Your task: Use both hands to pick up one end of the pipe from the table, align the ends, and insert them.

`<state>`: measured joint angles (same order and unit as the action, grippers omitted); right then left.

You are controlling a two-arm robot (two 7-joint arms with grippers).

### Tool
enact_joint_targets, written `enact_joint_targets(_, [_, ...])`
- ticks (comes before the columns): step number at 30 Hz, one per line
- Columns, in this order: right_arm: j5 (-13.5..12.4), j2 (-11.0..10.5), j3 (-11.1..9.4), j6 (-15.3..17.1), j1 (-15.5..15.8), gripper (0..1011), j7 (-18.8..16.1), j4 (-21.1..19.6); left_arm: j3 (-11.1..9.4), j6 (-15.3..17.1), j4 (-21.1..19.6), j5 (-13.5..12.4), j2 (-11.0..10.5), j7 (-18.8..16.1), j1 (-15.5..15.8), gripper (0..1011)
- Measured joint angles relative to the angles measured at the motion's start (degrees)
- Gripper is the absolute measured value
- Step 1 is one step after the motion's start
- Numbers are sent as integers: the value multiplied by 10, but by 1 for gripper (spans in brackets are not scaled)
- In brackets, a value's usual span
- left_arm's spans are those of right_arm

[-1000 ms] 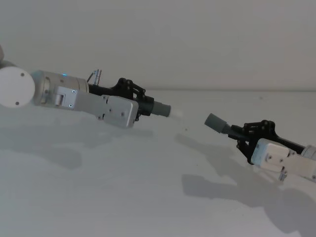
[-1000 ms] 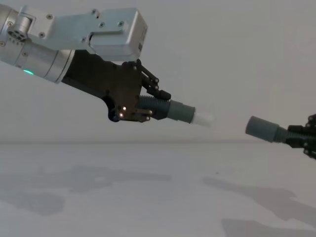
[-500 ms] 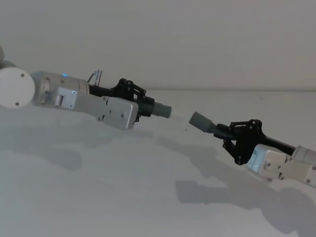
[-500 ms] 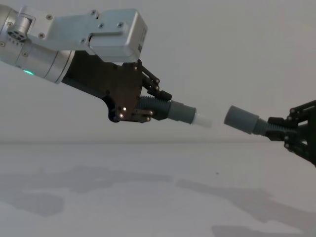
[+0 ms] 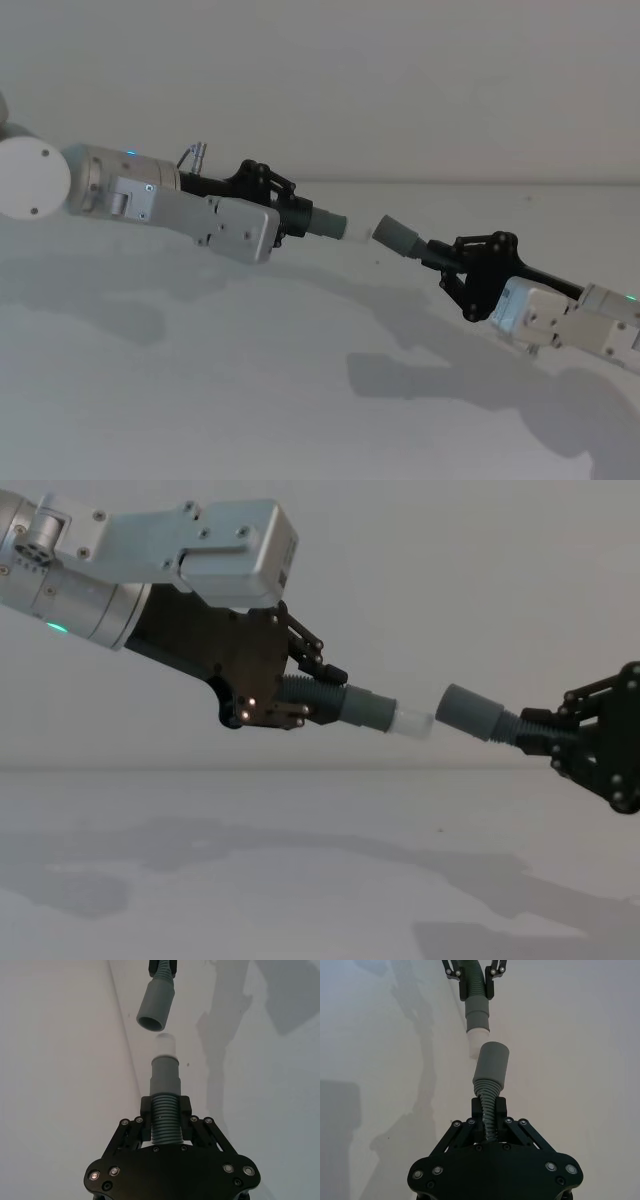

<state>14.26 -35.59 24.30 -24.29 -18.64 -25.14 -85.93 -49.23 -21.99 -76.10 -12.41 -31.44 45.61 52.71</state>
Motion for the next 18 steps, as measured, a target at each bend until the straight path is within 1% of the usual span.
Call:
enact_joint_targets(9, [9, 4, 10, -5, -15, 119, -1, 15, 0, 0, 0, 0, 0, 0, 0, 305])
enact_joint_targets(18, [29, 3, 20, -14, -26, 119, 6, 28, 0, 0, 0, 0, 0, 0, 0, 305])
